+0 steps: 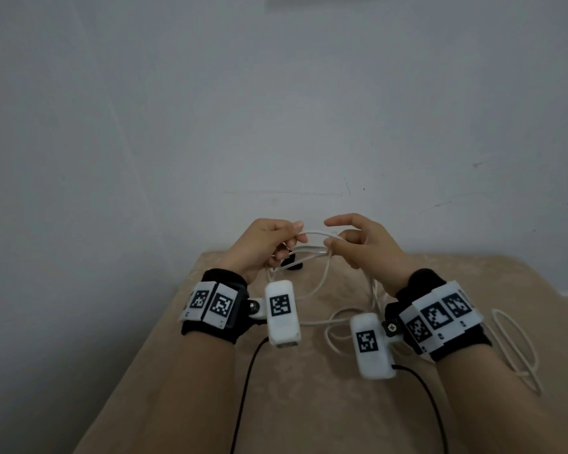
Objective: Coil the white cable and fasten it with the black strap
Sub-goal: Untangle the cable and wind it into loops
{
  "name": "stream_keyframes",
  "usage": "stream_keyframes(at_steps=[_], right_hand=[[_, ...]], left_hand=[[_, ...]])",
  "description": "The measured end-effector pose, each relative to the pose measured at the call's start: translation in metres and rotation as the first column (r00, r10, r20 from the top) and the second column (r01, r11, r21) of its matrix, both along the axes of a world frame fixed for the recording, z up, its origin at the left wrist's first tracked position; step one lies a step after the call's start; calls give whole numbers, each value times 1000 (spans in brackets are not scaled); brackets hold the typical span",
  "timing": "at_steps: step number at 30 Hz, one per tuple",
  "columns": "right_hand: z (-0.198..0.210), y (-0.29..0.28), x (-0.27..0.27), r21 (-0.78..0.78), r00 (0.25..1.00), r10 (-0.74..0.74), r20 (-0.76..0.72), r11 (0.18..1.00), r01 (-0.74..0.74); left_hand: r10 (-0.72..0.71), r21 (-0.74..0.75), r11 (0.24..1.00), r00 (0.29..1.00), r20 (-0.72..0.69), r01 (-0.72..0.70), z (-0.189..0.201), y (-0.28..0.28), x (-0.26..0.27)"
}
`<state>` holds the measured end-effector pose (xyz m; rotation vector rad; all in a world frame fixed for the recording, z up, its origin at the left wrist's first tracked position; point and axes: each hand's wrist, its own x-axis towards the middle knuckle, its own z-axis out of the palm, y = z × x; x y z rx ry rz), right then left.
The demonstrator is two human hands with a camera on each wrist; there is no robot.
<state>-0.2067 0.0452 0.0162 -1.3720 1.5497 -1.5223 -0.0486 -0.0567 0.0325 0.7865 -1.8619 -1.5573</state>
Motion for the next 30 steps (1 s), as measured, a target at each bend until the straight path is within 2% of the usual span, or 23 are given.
stream_keyframes(at_steps=[2,4,8,12,14,20,22,27,30], right_hand=[[-2,-1,-3,-14,997,-3,77,1000,4],[-2,-1,-4,-41,975,37,219,999,-29],[0,1,-2,-96,892,86,443,994,-48],[0,0,-3,-104,868,63,492,995,-13],[-2,0,-4,-91,862,82,500,995,-42],[4,-2,-9,-80,767,159,622,987,-140],[5,-2,-11,-87,769,152,620,988,-126],[1,0,-8,-128,892,84,445,991,-29],[4,3,-7,-152,941,105,322,987,-58]], left_hand=[[29,115,993,995,-99,-18,0,-2,1],[40,200,980,985,-168,-6,1,-4,2],[45,285,959,979,-200,14,1,-6,2],[28,312,950,986,-162,24,0,-6,3],[9,304,952,991,-136,33,0,-6,5],[-41,340,937,994,-105,75,0,-5,6],[-48,369,926,993,-104,84,0,-4,5],[-42,418,907,999,-29,50,0,-1,3],[-37,475,880,999,23,22,-1,0,0]])
